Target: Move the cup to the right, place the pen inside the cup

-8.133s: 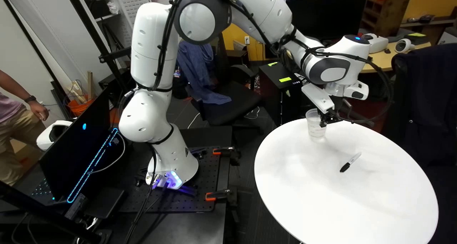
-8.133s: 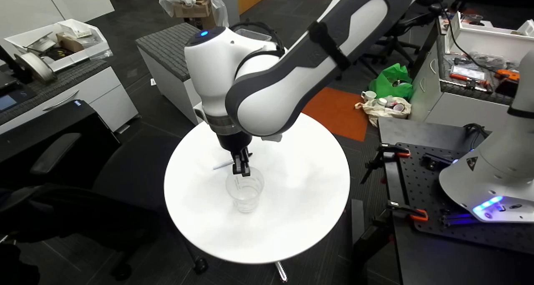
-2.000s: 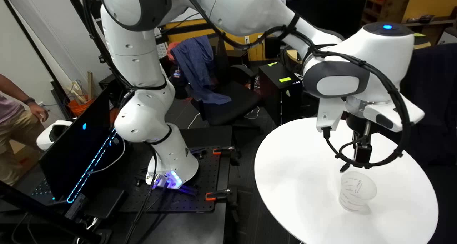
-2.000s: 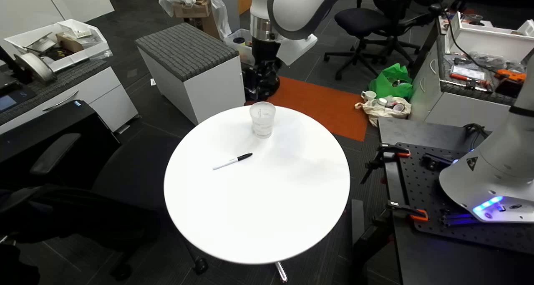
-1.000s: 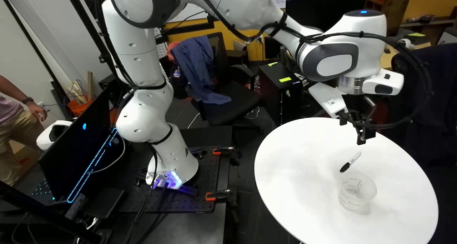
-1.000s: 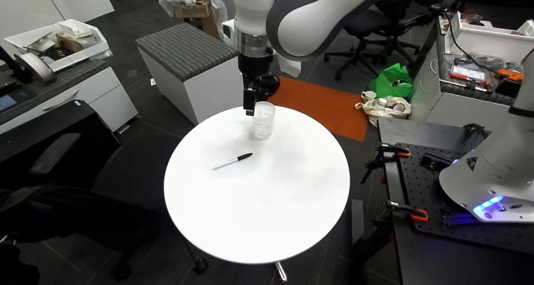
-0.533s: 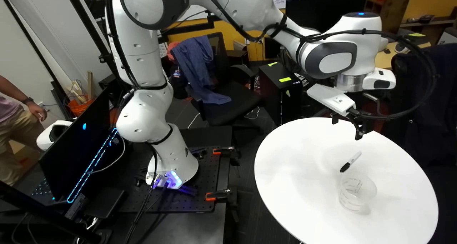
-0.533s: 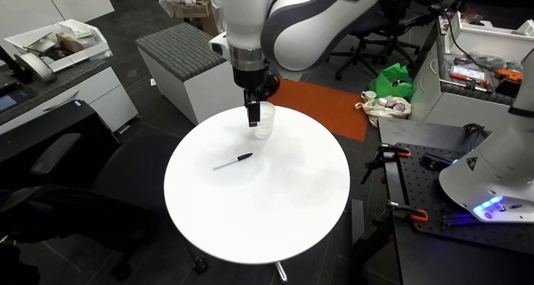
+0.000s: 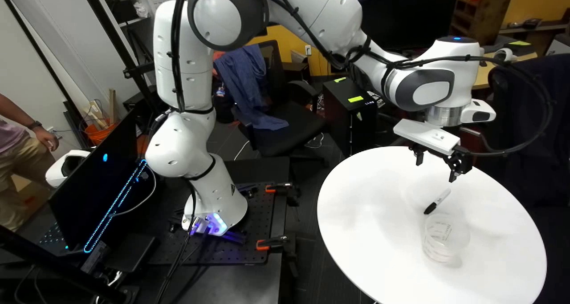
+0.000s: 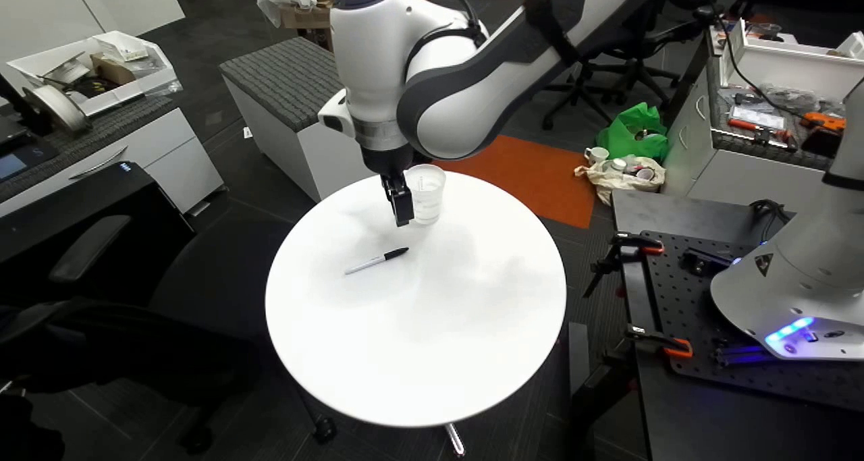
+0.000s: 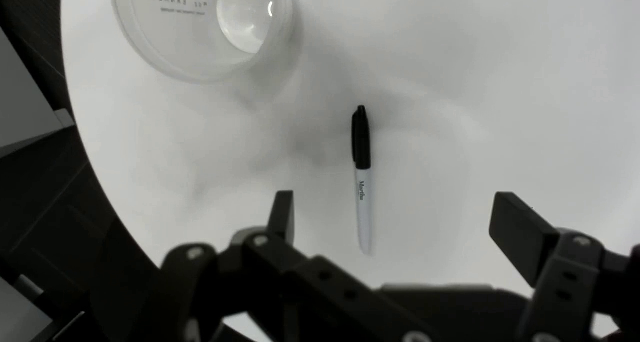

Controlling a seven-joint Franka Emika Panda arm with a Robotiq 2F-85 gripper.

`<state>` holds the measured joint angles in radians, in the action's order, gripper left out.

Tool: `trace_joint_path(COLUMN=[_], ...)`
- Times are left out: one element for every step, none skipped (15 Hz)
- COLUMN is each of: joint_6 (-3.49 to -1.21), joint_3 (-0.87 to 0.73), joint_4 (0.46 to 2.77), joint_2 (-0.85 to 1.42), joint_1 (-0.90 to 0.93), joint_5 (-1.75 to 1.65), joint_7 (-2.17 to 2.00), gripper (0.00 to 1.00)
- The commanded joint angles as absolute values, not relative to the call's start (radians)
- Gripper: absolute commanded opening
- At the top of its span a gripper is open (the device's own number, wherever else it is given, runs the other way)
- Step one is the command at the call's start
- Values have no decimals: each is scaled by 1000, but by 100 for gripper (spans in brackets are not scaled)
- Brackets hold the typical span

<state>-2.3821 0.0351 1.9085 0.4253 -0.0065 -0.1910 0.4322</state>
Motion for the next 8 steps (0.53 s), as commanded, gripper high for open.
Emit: trace_joint_path(joint_6=[-2346, -2345, -2348, -2351, -2360, -2366, -2368, -2374], joint_3=[72, 78, 84, 90, 95, 100, 105, 109], joint_4=[1828, 1819, 1808, 1801, 1793, 1786, 1780, 1770], joint_2=[496, 509, 526, 537, 553, 565, 575, 592], joint_1=[-28, -32, -36, -41, -45, -51, -55, -60], joint_5=[-175, -173, -171, -170, -171, -169, -166, -164], joint_7=[518, 533, 551, 566, 580, 596, 611, 624], gripper=[100, 100, 100, 100, 100, 100, 100, 100])
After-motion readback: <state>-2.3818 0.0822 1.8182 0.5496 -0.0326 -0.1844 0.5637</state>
